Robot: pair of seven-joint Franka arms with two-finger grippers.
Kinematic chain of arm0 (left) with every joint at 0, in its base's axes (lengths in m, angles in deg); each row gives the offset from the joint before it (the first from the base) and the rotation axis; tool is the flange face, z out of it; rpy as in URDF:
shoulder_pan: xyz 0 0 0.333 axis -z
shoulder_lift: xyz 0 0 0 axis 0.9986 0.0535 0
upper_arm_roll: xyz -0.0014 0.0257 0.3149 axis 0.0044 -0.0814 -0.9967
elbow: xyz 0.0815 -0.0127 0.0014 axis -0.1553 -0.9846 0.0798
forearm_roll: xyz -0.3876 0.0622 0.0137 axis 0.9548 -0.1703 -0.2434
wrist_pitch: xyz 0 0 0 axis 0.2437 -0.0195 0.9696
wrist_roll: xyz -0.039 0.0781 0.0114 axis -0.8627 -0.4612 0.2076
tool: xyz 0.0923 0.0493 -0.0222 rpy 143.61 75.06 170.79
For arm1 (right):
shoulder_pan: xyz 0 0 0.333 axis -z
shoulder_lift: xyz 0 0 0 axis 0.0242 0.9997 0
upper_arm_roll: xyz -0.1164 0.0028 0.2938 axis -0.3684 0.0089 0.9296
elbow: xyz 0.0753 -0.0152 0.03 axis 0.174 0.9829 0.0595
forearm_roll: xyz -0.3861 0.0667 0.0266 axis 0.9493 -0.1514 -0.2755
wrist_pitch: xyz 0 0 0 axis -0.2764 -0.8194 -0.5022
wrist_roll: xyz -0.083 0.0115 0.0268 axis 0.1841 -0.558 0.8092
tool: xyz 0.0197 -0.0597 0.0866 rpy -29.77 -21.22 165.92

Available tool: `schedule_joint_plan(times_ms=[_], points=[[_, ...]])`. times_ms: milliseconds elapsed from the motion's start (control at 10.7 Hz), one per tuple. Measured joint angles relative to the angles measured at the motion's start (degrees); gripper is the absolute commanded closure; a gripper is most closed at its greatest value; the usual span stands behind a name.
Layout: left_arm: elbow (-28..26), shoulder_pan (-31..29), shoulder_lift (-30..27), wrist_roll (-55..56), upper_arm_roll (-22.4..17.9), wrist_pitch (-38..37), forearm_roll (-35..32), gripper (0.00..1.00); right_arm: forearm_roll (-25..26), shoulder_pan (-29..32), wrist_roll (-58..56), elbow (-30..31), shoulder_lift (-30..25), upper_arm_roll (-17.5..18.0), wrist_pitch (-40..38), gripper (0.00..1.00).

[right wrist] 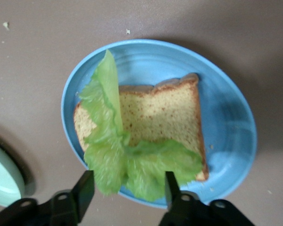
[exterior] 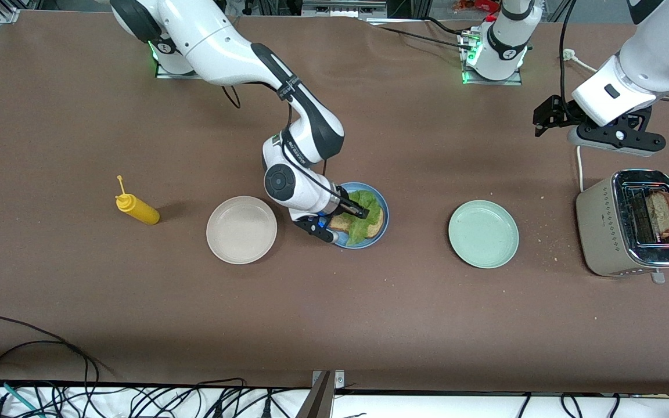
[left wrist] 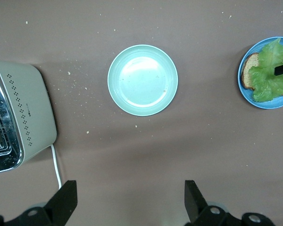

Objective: Make sandwich in blue plate with both arms
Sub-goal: 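Lay the lettuce on the bread and open the right gripper, then move the open right gripper to the yellow mustard bottle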

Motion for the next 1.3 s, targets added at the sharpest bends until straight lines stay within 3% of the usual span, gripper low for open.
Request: schedule_joint_plan(times_ms=[279,466,838,1025,1304], points=[[0.0,0.0,0.0,0.0,0.0,0.0,0.0,0.00,0.0,2.4,0.2,-1.1,-6.3,-2.8,-10.9,0.00],[0.0,0.0,0.0,0.0,0.0,0.0,0.0,0.00,0.9,3.8,-5.0,-1.2,-11.3,-7.8,-20.6,0.00],[0.0,0.0,0.0,0.0,0.0,0.0,0.0,0.00,1.5,4.5,-29.7,-1.0,-16.7,-22.9,-39.1,0.00],[0.0,0.0,0.0,0.0,0.0,0.0,0.0,0.00,1.5,4.8,-44.6,-0.1,-17.4,-30.5,-43.3,0.00],[0.0,0.0,0.0,0.0,0.0,-0.1,0.0,0.00,1.5,4.9,-66.4,3.9,-17.8,-39.0,-44.5,0.00]])
